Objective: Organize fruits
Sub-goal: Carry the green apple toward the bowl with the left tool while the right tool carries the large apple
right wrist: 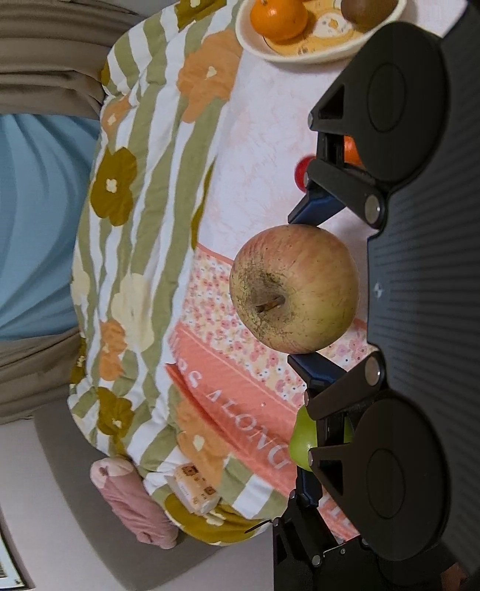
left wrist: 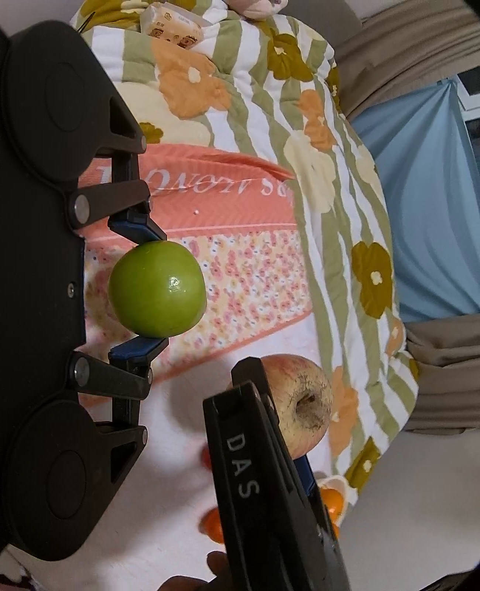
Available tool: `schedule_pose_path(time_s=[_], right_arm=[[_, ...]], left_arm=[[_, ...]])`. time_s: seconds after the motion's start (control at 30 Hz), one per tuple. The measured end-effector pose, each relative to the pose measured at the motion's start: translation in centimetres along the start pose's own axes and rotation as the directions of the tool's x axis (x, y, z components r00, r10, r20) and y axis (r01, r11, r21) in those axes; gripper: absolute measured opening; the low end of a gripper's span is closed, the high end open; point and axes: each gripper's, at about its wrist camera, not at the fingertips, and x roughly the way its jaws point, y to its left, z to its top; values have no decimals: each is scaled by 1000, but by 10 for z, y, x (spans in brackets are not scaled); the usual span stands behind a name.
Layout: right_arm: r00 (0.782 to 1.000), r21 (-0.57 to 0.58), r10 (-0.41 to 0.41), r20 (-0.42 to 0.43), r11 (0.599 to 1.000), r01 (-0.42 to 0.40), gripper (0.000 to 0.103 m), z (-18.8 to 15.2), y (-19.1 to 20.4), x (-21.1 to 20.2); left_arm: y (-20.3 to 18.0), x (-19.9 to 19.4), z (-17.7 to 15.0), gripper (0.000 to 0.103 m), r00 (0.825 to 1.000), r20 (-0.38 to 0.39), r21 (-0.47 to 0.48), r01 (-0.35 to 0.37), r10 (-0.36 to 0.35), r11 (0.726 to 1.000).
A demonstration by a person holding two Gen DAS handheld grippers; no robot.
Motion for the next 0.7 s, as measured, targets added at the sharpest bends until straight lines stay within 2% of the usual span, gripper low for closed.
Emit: schedule_pose_path(time_s=[0.3, 0.7], right_arm=[[998, 66, -20, 67, 998, 16, 88, 12, -47, -56], [989, 126, -127, 81, 985, 116, 88, 4, -156, -100]], left_arm=[[-29, -32, 33, 57, 998, 64, -28, 8, -7, 1000], [-92, -36, 76, 57, 993, 113, -2, 37, -37, 999]])
